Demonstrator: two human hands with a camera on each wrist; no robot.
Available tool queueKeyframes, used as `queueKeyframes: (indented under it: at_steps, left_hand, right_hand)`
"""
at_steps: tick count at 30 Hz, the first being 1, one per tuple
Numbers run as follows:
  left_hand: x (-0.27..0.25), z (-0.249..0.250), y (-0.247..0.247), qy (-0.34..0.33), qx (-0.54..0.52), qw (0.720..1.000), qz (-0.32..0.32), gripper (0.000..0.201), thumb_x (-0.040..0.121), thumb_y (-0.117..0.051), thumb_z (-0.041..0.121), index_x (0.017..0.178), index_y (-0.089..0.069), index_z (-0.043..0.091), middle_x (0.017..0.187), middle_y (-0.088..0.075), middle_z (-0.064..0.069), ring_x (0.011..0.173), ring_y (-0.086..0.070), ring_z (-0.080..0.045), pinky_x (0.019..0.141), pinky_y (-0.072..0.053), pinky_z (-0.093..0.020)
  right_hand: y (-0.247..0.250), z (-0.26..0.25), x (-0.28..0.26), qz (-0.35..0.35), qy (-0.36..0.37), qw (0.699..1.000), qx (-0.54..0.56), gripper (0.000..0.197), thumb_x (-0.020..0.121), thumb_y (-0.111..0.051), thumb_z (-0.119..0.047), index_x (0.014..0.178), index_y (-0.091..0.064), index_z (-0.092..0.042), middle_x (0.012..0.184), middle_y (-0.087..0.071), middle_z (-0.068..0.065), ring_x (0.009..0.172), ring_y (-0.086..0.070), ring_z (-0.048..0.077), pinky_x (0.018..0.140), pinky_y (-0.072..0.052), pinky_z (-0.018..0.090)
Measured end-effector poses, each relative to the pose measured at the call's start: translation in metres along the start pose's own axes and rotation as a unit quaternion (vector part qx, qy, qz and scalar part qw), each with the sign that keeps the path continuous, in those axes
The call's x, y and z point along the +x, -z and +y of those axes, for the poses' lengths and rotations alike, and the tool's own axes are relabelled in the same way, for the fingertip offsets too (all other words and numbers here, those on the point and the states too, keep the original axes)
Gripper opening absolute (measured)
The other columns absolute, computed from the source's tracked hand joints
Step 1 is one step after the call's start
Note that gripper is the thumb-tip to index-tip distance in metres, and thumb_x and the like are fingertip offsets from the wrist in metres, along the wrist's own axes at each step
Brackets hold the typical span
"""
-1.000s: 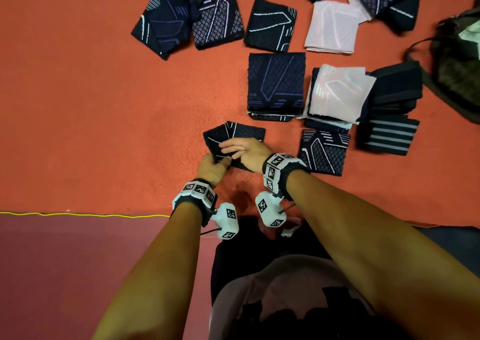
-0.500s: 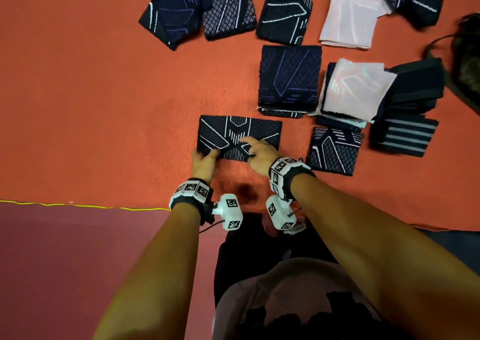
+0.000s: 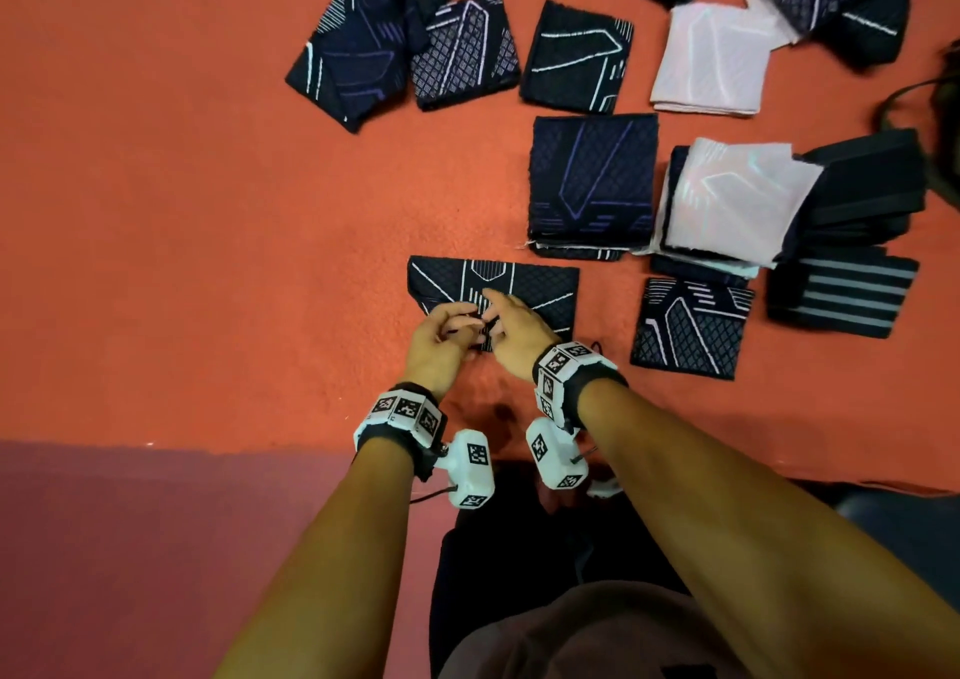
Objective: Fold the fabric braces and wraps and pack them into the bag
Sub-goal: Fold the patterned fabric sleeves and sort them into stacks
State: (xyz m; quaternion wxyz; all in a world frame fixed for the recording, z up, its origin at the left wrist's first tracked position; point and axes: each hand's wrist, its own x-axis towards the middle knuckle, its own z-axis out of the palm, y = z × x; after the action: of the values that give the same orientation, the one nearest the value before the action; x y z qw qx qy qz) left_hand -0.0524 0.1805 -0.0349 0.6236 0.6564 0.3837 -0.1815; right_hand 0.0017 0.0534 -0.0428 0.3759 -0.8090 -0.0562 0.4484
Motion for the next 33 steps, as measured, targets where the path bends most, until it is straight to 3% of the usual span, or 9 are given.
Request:
queueKeyframes:
  at_steps: [3, 8, 15, 18, 21, 24, 26, 29, 33]
  left_hand:
    - [0.003, -0.010, -0.013, -0.003, -0.024, 0.999, -0.025, 0.033, 0.095, -0.053, -0.010, 0.120, -0.059, 0.011, 0.104, -0.066, 0.000, 0.087, -0.063, -0.010, 0.071, -0.052, -0.018]
    - [0.011, -0.017, -0.016, -0.036, -0.003, 0.999, 0.024, 0.054, 0.089, -0.054, -0.015, 0.127, -0.052, 0.023, 0.092, -0.058, 0.002, 0.072, -0.052, -0.007, 0.063, -0.046, -0.017]
    - [0.029, -0.002, -0.003, -0.062, 0.154, 0.986, -0.020, 0.063, 0.087, -0.056, -0.007, 0.140, -0.050, 0.028, 0.079, -0.062, -0.003, 0.076, -0.060, -0.021, 0.083, -0.055, -0.040]
    - [0.033, 0.012, -0.007, -0.070, 0.231, 0.969, -0.057, 0.074, 0.086, -0.058, -0.003, 0.146, -0.044, 0.038, 0.075, -0.067, 0.006, 0.075, -0.062, -0.015, 0.085, -0.054, -0.034]
    - [0.031, 0.022, -0.014, -0.083, 0.305, 0.945, -0.081, 0.081, 0.088, -0.059, 0.002, 0.153, -0.029, 0.039, 0.084, -0.072, -0.002, 0.077, -0.063, -0.013, 0.083, -0.047, -0.024]
    - [0.034, 0.022, -0.016, -0.056, 0.289, 0.952, -0.085, 0.081, 0.089, -0.062, 0.008, 0.152, -0.028, 0.046, 0.085, -0.074, -0.009, 0.070, -0.069, -0.019, 0.078, -0.054, -0.027]
    - [0.037, 0.023, -0.016, -0.037, 0.254, 0.963, -0.081, 0.072, 0.089, -0.061, 0.005, 0.146, -0.037, 0.043, 0.083, -0.074, -0.012, 0.062, -0.067, -0.022, 0.070, -0.059, -0.032]
    - [0.037, 0.027, -0.016, -0.024, 0.224, 0.970, -0.088, 0.059, 0.091, -0.056, -0.001, 0.135, -0.039, 0.035, 0.074, -0.073, -0.011, 0.051, -0.065, -0.020, 0.054, -0.055, -0.029]
    - [0.036, 0.031, -0.021, -0.013, 0.222, 0.969, -0.108, 0.064, 0.092, -0.054, 0.002, 0.130, -0.031, 0.048, 0.076, -0.075, -0.012, 0.053, -0.069, -0.022, 0.051, -0.053, -0.025]
  right_hand:
    - [0.005, 0.015, -0.004, 0.036, 0.002, 0.999, 0.018, 0.069, 0.090, -0.046, 0.004, 0.155, -0.033, -0.017, 0.130, -0.055, 0.002, 0.110, -0.058, 0.019, 0.107, -0.042, 0.032]
    - [0.019, 0.039, -0.010, 0.106, -0.025, 0.993, 0.046, 0.067, 0.089, -0.045, 0.007, 0.151, -0.039, -0.017, 0.118, -0.056, -0.002, 0.107, -0.059, 0.021, 0.102, -0.046, 0.032]
    - [0.034, 0.051, -0.025, 0.153, -0.065, 0.986, 0.023, 0.063, 0.089, -0.052, 0.003, 0.149, -0.042, -0.014, 0.123, -0.054, 0.004, 0.100, -0.052, 0.014, 0.105, -0.044, 0.034]
    - [0.039, 0.058, -0.029, 0.195, -0.104, 0.974, 0.041, 0.058, 0.086, -0.060, -0.003, 0.141, -0.043, -0.012, 0.124, -0.055, 0.011, 0.113, -0.053, 0.020, 0.104, -0.040, 0.029]
    - [0.039, 0.060, -0.034, 0.186, -0.118, 0.974, 0.055, 0.071, 0.085, -0.066, -0.008, 0.148, -0.032, -0.012, 0.126, -0.057, 0.013, 0.122, -0.053, 0.028, 0.107, -0.040, 0.033]
    - [0.036, 0.055, -0.041, 0.142, -0.110, 0.981, 0.079, 0.079, 0.089, -0.065, -0.013, 0.153, -0.021, -0.027, 0.093, -0.062, 0.001, 0.096, -0.065, 0.027, 0.090, -0.052, 0.034]
    - [0.036, 0.056, -0.042, 0.151, -0.112, 0.977, 0.098, 0.069, 0.090, -0.066, -0.016, 0.146, -0.030, -0.030, 0.080, -0.060, 0.001, 0.081, -0.067, 0.025, 0.078, -0.055, 0.033]
    - [0.039, 0.059, -0.041, 0.164, -0.127, 0.972, 0.110, 0.044, 0.088, -0.070, -0.016, 0.126, -0.051, -0.027, 0.069, -0.058, -0.005, 0.065, -0.060, 0.013, 0.058, -0.044, 0.021]
    - [0.036, 0.059, -0.044, 0.118, -0.115, 0.982, 0.094, 0.027, 0.089, -0.071, -0.012, 0.112, -0.066, -0.025, 0.061, -0.053, -0.012, 0.056, -0.049, 0.002, 0.053, -0.036, 0.012]
